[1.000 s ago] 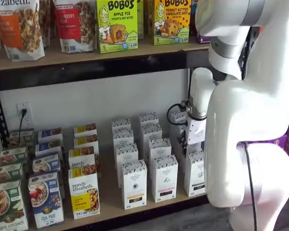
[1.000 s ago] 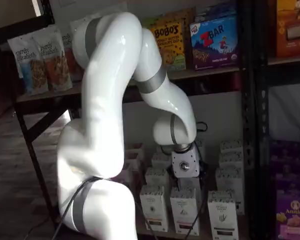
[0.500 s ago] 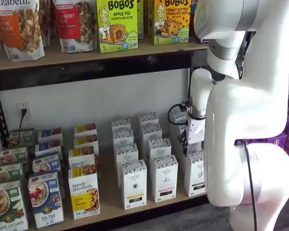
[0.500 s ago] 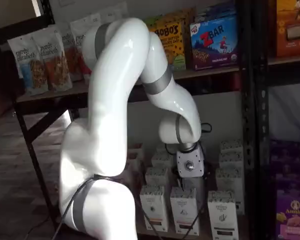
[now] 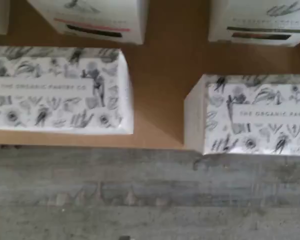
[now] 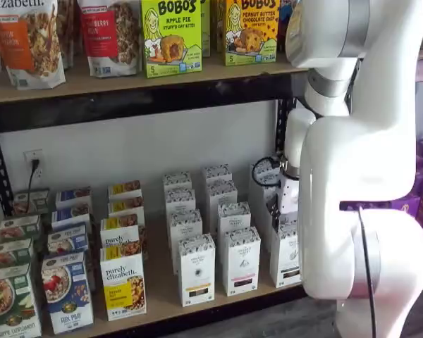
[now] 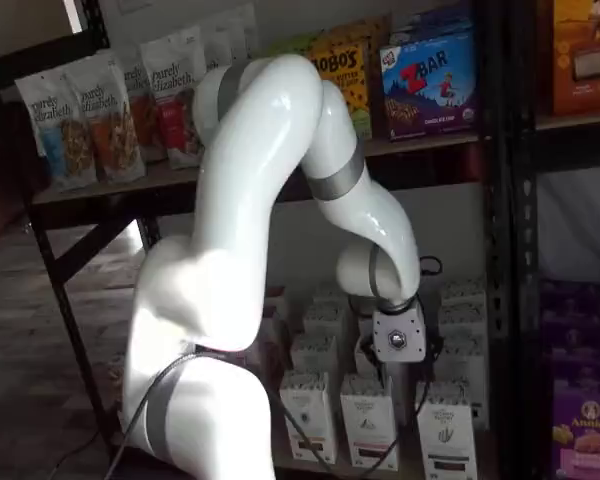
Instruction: Pick up the white box with a green strip in the middle, on the bottom shelf, the sixth box from the left
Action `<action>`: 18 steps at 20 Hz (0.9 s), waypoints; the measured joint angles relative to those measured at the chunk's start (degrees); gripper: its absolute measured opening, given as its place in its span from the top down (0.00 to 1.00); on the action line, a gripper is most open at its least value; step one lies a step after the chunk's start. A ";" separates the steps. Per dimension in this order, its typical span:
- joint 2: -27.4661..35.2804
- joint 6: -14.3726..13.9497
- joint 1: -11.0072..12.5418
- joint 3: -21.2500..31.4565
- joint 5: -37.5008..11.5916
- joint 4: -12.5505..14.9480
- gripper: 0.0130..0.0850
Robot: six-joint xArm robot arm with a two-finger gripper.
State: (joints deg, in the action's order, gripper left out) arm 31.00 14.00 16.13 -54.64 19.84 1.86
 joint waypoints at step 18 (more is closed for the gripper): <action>9.35 4.23 2.35 -9.55 -0.36 -1.94 0.00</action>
State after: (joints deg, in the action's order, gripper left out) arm 40.35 18.22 18.48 -64.18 19.48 -0.07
